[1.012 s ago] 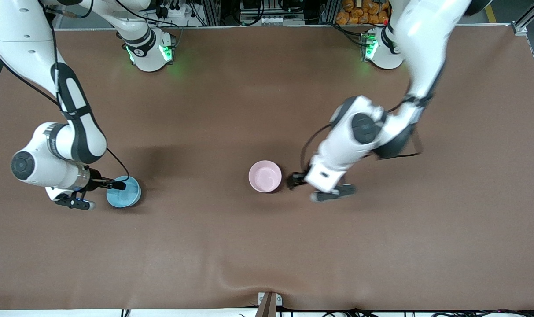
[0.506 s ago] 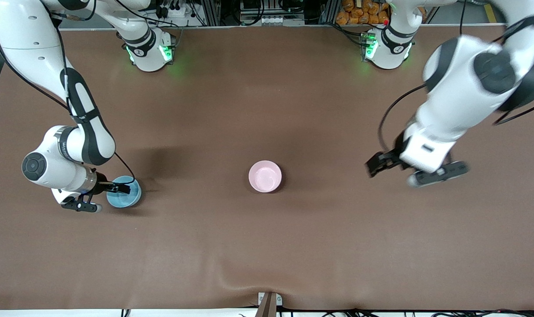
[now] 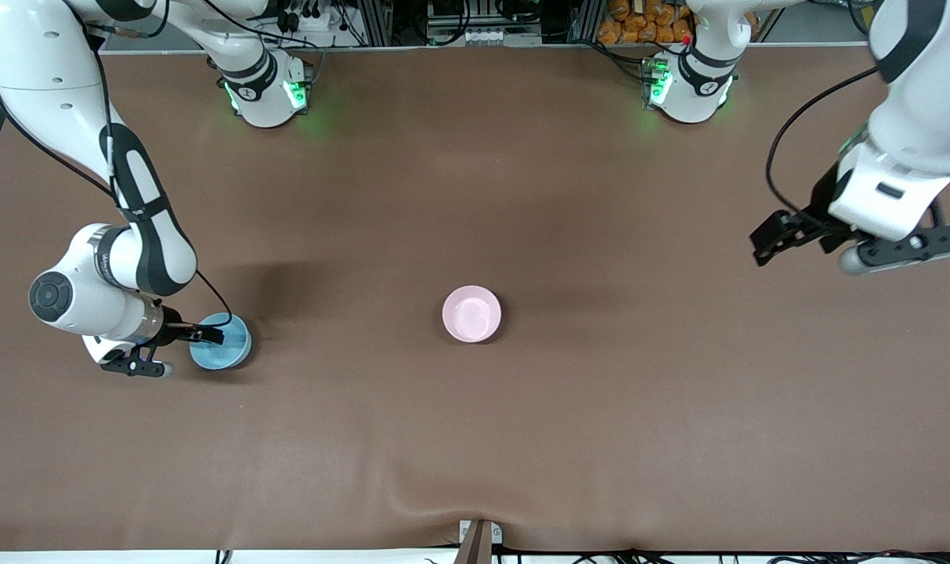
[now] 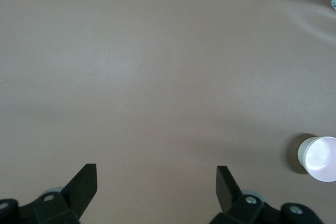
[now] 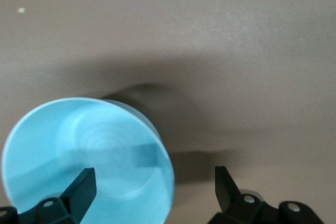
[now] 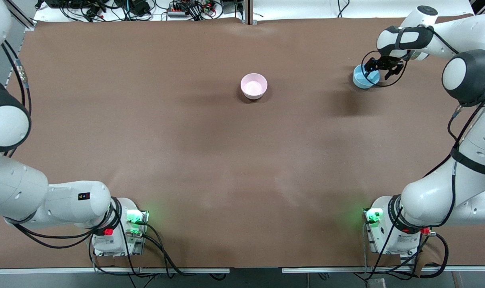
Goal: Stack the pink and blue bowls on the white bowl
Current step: 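Release the pink bowl while the right gripper grasps the blue bowl, then lift the light blue bowl with the right gripper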
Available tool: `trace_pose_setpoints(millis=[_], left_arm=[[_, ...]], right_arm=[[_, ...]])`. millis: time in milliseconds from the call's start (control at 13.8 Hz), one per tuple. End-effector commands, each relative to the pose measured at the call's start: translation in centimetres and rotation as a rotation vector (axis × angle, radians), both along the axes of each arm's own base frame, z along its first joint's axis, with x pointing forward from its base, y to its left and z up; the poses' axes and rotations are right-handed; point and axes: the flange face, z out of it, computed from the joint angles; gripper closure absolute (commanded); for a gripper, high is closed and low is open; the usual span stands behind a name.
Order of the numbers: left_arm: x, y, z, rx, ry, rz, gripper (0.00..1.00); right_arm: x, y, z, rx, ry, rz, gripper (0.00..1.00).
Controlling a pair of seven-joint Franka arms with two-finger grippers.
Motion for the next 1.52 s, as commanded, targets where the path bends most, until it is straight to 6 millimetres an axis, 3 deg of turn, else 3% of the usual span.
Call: trace_pose_setpoints(millis=[0, 217, 289, 361, 795, 1084, 1446], left_arm=[[-1.0, 1.9, 0.6, 0.028, 0.009, -0.043, 0.00], [-0.5, 3.5, 2.1, 0.025, -0.020, -0.062, 0.00], [-0.2, 3.6, 2.8, 0.021, -0.031, -0.061, 0.00], [0.0, 4.1, 3.1, 0.019, -0.038, -0.050, 0.00], [-0.2, 4.0, 5.6, 0.026, -0.047, -0.047, 0.00], [0.0, 4.2, 5.2, 0.014, -0.037, -0.046, 0.00], [-0.3, 4.3, 4.7, -0.011, -0.002, -0.044, 0.00]], right_arm=[[0.0, -0.6, -0.7, -0.001, 0.003, 0.016, 0.16], [0.0, -0.6, -0.7, 0.001, 0.005, 0.015, 0.52], [0.0, -0.6, -0.7, 0.001, 0.005, 0.015, 0.92], [-0.1, -0.5, -0.5, 0.002, 0.010, 0.014, 1.00], [0.1, -0.5, 0.8, 0.008, 0.009, 0.013, 1.00], [1.1, 0.8, 6.4, 0.035, 0.022, 0.027, 1.00], [1.6, 7.4, 10.5, 0.147, 0.002, -0.039, 1.00]])
